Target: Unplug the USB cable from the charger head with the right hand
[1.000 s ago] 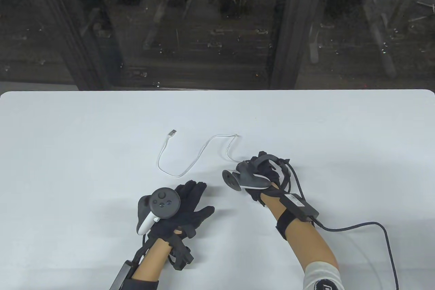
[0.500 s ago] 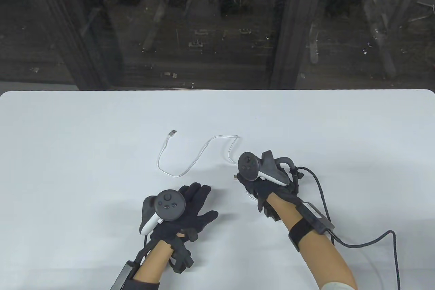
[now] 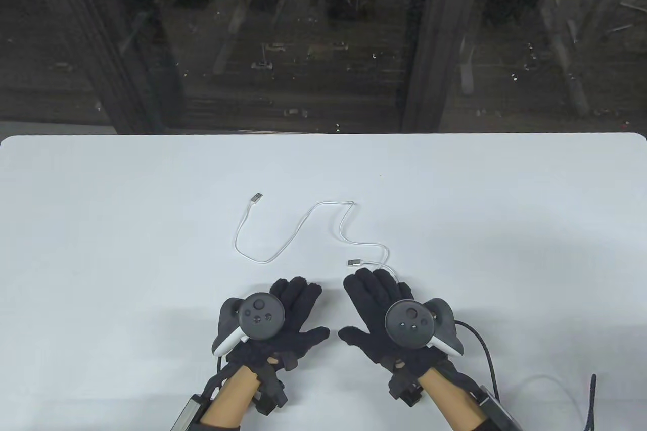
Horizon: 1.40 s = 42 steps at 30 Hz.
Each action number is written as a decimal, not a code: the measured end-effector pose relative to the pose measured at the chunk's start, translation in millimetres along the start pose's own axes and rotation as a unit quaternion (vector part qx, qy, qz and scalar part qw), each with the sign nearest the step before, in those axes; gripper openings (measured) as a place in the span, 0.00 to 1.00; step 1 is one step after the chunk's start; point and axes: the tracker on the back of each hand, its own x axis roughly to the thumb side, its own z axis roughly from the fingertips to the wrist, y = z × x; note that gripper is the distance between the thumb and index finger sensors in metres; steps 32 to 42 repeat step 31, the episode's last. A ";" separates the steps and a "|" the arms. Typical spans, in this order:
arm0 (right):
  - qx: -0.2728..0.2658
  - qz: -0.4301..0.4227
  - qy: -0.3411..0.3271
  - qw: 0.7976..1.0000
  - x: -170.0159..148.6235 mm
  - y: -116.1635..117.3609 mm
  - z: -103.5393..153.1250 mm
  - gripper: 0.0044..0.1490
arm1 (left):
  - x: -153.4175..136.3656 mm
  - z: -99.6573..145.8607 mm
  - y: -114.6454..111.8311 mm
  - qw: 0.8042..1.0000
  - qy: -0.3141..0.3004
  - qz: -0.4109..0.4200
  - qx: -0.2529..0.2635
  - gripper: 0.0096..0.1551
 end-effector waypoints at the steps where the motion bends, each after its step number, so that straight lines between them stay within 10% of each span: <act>1: 0.043 0.001 0.015 0.999 -3.5 4.3 -1.3 0.57 | -0.4 0.7 -0.6 1.000 0.004 -0.005 -0.001 0.50; 3: 0.148 0.005 0.048 0.988 -10.2 7.7 1.0 0.59 | -1.8 1.4 -1.1 1.000 0.009 -0.012 -0.007 0.51; 42: 0.129 -0.006 0.010 0.992 -9.0 14.2 2.2 0.57 | -6.2 2.7 -2.2 0.999 0.036 -0.015 -0.013 0.53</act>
